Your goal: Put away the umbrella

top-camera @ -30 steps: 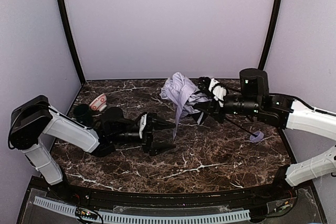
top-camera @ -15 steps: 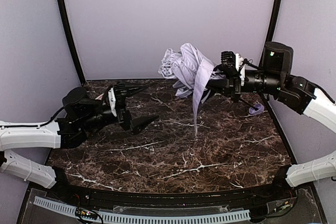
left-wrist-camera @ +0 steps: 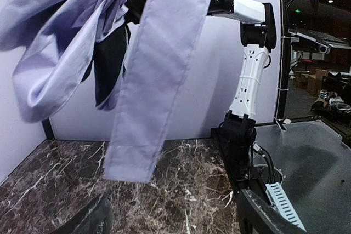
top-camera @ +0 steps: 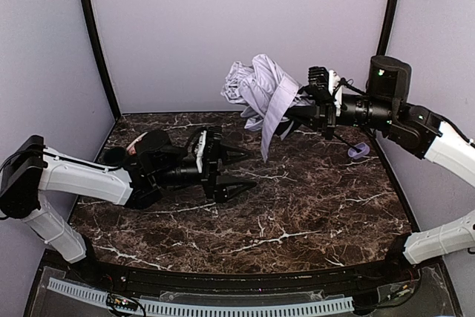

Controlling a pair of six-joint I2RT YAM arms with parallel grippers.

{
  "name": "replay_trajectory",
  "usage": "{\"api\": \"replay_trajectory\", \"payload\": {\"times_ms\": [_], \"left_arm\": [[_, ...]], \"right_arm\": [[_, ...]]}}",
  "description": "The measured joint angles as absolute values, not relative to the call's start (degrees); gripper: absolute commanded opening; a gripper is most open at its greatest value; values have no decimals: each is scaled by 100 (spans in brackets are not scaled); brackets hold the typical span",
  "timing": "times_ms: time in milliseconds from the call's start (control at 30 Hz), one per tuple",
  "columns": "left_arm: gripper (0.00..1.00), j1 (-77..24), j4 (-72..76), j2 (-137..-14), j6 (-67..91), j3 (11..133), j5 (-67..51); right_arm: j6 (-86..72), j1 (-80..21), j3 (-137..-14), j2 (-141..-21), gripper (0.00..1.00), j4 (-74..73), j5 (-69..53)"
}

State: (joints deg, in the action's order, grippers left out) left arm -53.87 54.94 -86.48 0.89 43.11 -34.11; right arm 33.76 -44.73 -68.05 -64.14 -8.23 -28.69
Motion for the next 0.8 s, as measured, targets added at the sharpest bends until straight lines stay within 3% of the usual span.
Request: {"api": "replay_trajectory", "payload": {"times_ms": [333,667,733,800], "left_arm": [[85,-5424,6062,-9360,-8,4890,-3767],[79,-5424,6904,-10022,701,5225,-5111],[70,-5424,7022,-10073,849,5277,-5347],[49,-5424,7102,-10073,972,5319,-5498]], "right_arm": [[3385,-4473,-6869,-6462,0,-847,-2897],[3387,-4471,-6879,-6464,0,-917,-2893],[3385,-4471,-6879,-6464,0,-928,-2893],[3387,-4471,-6879,-6466,0,-934,-2891]]}}
